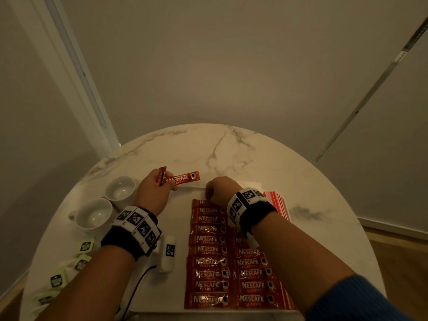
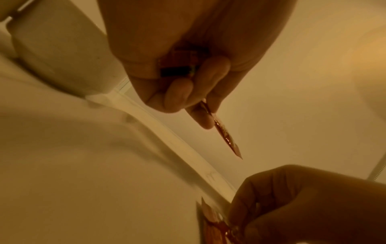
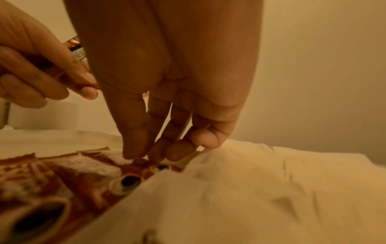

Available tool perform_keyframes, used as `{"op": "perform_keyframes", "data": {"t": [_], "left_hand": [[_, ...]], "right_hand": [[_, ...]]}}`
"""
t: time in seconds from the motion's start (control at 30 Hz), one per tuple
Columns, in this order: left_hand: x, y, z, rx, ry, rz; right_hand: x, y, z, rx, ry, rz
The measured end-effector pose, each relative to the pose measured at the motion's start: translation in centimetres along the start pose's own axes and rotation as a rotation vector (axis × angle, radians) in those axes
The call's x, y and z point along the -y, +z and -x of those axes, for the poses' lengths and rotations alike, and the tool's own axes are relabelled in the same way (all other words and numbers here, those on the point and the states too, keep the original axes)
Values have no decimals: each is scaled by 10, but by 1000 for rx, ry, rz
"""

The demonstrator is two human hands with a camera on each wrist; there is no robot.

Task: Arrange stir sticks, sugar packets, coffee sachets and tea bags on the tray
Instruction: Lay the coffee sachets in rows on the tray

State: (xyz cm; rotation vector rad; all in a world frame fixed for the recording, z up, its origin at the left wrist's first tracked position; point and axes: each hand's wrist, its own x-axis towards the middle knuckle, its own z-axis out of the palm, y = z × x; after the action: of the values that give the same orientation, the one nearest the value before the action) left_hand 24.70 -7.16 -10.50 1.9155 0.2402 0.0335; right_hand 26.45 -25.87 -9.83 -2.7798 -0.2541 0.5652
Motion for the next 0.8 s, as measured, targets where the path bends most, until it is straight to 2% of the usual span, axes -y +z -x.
{"op": "perform_keyframes", "data": {"t": [0.13, 0.23, 0.3, 0.4, 0.47, 0.57, 0.63, 0.8], "left_hand": [[1, 5, 1, 43, 21, -91], [1, 9, 0, 77, 22, -79], [-2, 12, -1, 112, 45, -84], [-11, 18, 0, 179, 88, -97], [-15, 21, 0, 209, 95, -113], [-13, 22, 0, 162, 86, -199], [-11, 22, 6, 141, 134, -337], [-5, 30, 32, 376, 312, -735]], "right_hand": [[-4, -8, 2, -40, 20, -50], [-6, -15, 5, -298, 33, -170], [-5, -16, 5, -368, -42, -265], [-1, -15, 2, -302, -154, -275], [-1, -15, -2, -310, -194, -246], [-5, -16, -5, -300, -125, -261], [-9, -14, -7, -288, -61, -253], [-8, -5, -10, -162, -12, -147]]}}
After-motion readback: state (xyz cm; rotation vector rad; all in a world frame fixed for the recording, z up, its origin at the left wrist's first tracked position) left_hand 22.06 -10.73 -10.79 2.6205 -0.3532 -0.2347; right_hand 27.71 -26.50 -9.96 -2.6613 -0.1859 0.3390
